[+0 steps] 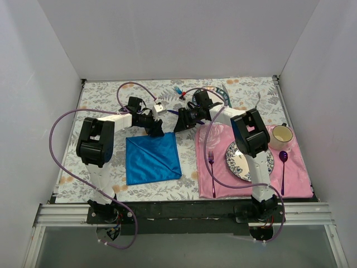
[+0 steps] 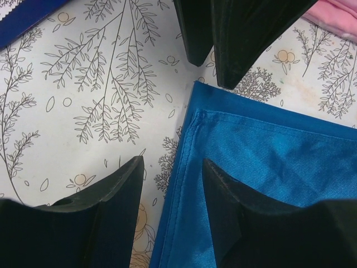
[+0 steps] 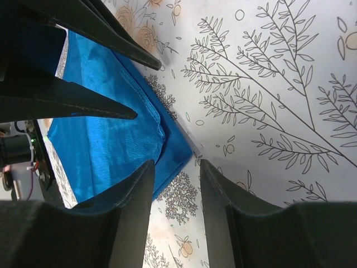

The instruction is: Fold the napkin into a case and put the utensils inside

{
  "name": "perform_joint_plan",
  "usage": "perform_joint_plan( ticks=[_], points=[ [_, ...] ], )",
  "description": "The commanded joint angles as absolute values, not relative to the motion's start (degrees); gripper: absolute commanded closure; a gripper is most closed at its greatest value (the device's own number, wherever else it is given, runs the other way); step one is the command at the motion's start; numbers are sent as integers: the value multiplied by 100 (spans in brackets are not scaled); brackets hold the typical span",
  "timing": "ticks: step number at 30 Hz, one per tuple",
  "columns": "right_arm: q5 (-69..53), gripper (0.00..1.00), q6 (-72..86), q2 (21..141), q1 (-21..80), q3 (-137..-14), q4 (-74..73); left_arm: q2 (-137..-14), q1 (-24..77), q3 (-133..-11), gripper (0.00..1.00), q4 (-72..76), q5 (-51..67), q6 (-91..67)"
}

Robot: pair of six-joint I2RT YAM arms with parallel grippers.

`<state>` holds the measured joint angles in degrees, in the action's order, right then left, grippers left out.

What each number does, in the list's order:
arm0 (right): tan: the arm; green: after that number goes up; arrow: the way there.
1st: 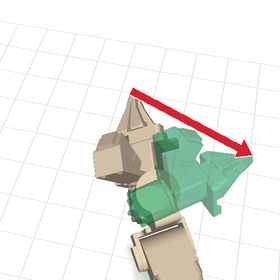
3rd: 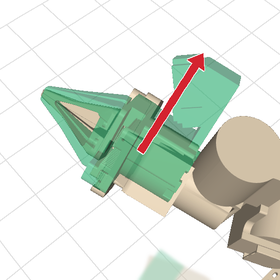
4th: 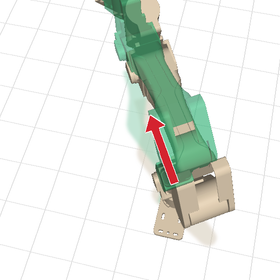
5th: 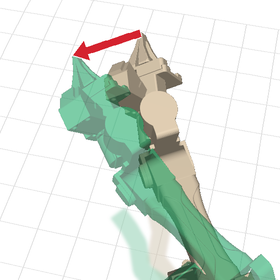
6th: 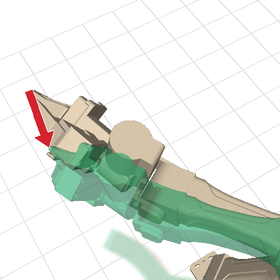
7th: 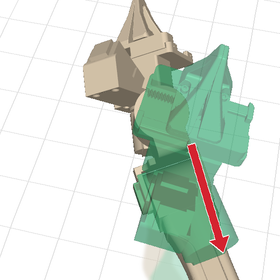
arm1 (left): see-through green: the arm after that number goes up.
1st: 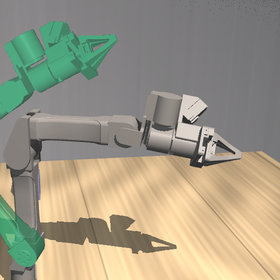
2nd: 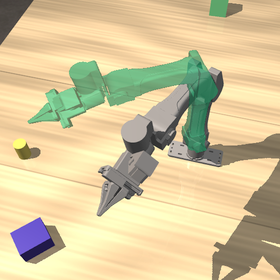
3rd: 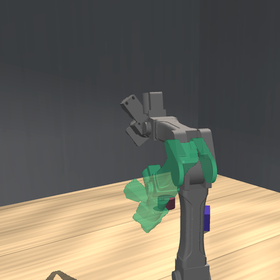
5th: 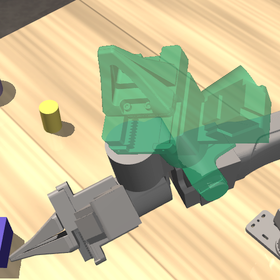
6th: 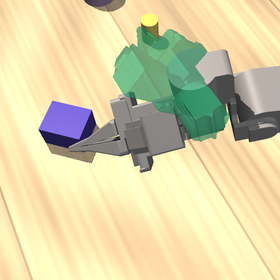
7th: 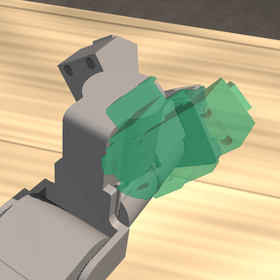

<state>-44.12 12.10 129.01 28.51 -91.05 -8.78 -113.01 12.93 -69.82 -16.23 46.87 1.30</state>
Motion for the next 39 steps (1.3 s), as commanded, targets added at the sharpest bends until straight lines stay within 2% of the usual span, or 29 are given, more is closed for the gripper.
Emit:
perform_joint_plan(
  ticks=[1,6,7,12,17,19,23,39],
  points=[
    [-4553,55,1380,12999,2927,-9018,-703,-11083,1318,-6961,55,-1547,4605,220],
    [-4632,63,1520,13060,2935,-9000,-528,-11074,1318,-6952,55,-1547,4588,211],
    [-4641,67,1529,13069,2936,-9017,-527,-11074,1327,-6952,55,-1547,4570,211],
    [-4693,79,1608,13069,2935,-9105,-510,-11057,1327,-6952,54,-1538,4544,202],
    [-4956,99,1757,12868,2936,-8974,-308,-11022,1327,-6952,52,-1503,4614,123],
    [-5018,99,1775,12728,2944,-8852,-150,-10987,1327,-6935,47,-1503,4745,149],
    [-5176,99,1828,12463,2988,-8553,349,-11013,1327,-6978,46,-1512,4922,149],
    [-5300,99,1345,12111,3094,-8262,747,-11180,1310,-7233,51,-1916,5229,580]
  ],
)
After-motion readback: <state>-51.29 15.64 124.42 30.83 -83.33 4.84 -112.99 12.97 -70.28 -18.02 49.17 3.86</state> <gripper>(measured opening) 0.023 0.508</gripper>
